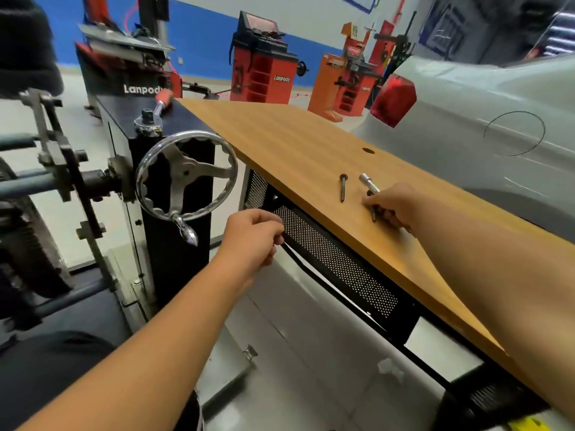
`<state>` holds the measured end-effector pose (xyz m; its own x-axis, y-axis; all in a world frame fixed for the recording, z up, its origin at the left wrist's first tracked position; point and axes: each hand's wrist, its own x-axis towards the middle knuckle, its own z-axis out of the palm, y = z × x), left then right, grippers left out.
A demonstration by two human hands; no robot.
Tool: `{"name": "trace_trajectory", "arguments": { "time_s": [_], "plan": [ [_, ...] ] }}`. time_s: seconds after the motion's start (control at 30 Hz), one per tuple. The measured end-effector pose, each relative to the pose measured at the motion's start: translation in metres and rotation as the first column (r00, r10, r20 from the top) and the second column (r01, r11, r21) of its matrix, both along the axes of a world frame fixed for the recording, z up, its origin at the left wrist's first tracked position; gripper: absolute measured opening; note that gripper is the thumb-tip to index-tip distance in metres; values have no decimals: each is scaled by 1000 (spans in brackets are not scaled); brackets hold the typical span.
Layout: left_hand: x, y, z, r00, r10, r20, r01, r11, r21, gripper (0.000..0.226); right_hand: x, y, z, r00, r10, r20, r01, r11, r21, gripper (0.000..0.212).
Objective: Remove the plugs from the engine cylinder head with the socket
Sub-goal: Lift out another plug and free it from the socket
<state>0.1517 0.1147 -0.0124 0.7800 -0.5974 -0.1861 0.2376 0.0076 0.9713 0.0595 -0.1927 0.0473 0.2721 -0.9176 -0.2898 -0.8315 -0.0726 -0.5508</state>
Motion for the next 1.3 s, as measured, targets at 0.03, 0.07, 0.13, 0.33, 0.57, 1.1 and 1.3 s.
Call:
{"name": "trace_trajectory", "arguments": {
  "time_s": [0.03, 0.07, 0.13, 0.33, 0.57, 1.1, 1.3],
  "plan": [
    [-1, 2, -2, 1000, 10, 9, -10, 1000, 14, 15, 2, 1, -2, 1000, 7, -4, -7, 1000, -13, 36],
    [-1, 4, -4, 1000, 17, 20, -18, 1000, 26, 15, 4, 2, -3, 1000, 7, -5, -8, 1000, -28, 38],
    [-1, 10, -7, 999, 24, 43, -26, 999, 34, 16, 5, 4, -4, 1000, -8, 4, 8, 998, -69, 46],
    [13, 37, -6, 995, 80, 66, -81, 997, 15, 16, 7, 3, 10, 959, -105, 263, 119, 992, -39, 34],
    [28, 73, 4, 979, 177, 97, -170, 983, -69, 21, 57, 76, 38, 906, 125, 406, -54, 982, -181, 35],
    [100, 256, 63, 743, 668, -41, -621, 667, -411, 37, 254, 315, 84, 537, 812, -230, -742, 325, -586, 52],
    [105, 331, 71, 600, 799, -42, -684, 485, -545, 47, 279, 290, 40, 483, 810, -334, -791, 240, -562, 35]
  ]
}}
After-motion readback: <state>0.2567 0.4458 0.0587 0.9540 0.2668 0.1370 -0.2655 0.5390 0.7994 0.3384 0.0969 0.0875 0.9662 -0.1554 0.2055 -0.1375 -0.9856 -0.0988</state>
